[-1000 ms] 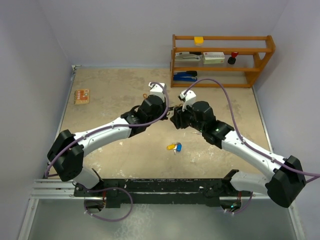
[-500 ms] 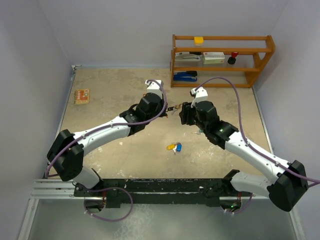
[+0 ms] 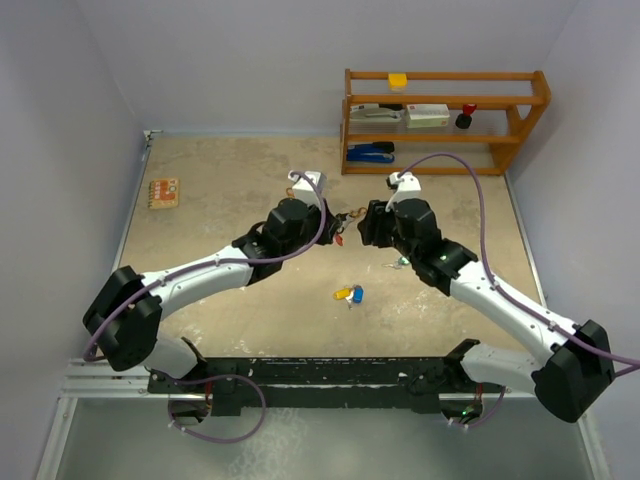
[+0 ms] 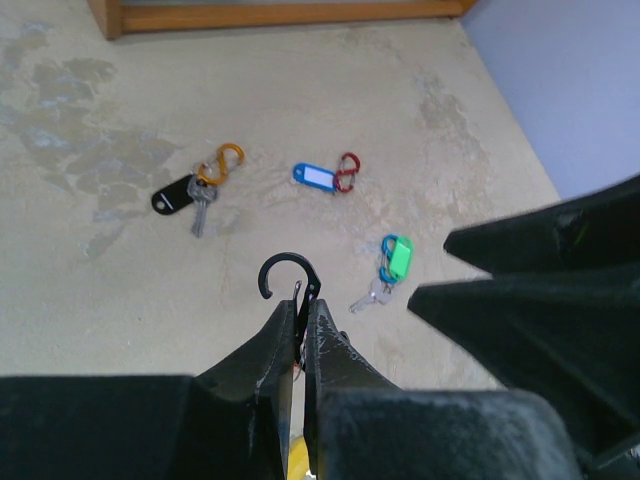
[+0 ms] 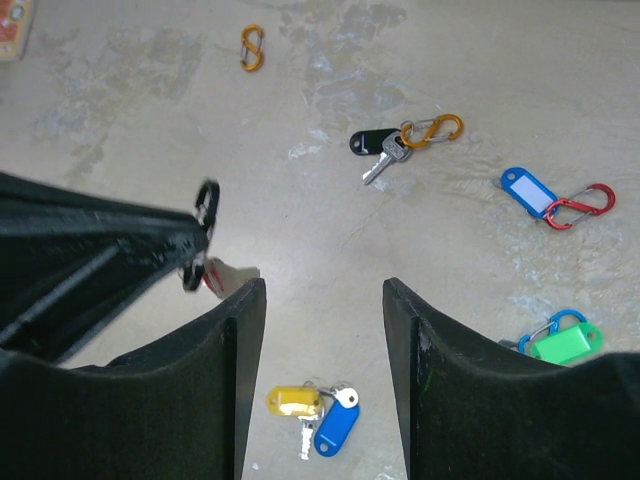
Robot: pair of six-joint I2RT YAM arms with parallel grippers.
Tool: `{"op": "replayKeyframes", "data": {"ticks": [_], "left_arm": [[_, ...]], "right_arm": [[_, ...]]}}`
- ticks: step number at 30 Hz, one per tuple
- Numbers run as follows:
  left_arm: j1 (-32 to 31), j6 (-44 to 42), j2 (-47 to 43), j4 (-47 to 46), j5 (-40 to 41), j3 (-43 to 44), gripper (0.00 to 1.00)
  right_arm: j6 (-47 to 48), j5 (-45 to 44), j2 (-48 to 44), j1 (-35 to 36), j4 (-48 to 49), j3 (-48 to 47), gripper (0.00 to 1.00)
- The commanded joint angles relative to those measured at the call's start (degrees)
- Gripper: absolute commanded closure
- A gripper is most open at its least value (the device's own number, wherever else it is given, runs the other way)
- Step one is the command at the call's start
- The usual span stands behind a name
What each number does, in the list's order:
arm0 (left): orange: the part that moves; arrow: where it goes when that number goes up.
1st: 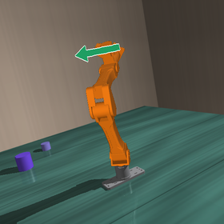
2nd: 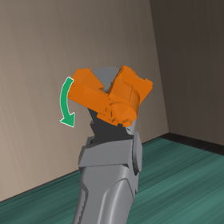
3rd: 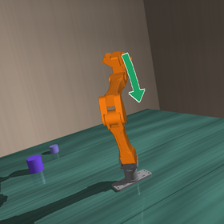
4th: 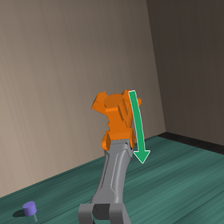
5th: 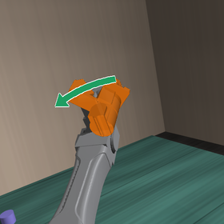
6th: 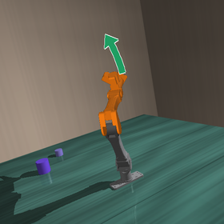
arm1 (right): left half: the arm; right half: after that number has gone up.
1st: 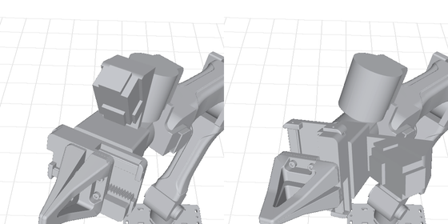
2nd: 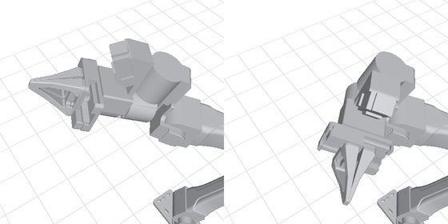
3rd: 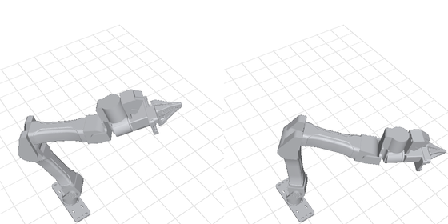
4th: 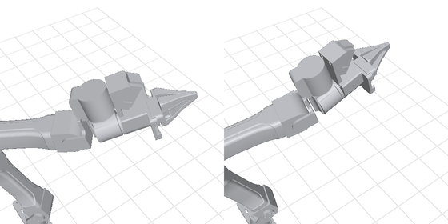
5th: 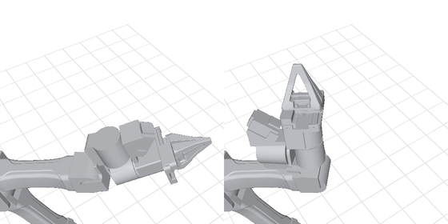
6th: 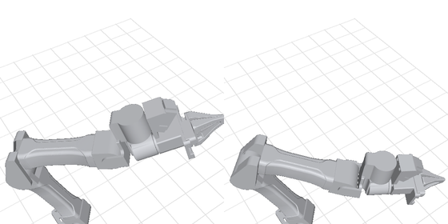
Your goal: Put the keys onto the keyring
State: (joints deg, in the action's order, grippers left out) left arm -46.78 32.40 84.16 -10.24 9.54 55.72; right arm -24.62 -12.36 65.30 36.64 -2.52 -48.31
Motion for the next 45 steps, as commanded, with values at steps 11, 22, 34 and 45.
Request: {"op": "replayKeyframes", "data": {"ticks": [11,22,34,45], "left_arm": [[-0.2,-11.3,-2.8,-11.6,-9.5,-4.9,1.00],[-1.1,-16.3,-1.9,-14.3,-13.8,-5.1,1.00],[-3.2,-19.9,-0.8,-14.6,-14.4,-3.8,1.00],[-3.7,-20.7,-2.6,-17.6,-13.1,-5.0,1.00]], "right_arm": [[-10.1,4.0,-1.4,-1.5,2.6,-3.0,0.48],[-13.7,6.7,-0.1,-2.5,4.9,-2.0,0.50],[-15.0,8.2,0.9,-3.0,6.1,-1.7,0.57],[-16.9,9.7,1.0,-3.3,7.1,-0.9,0.69]]}}
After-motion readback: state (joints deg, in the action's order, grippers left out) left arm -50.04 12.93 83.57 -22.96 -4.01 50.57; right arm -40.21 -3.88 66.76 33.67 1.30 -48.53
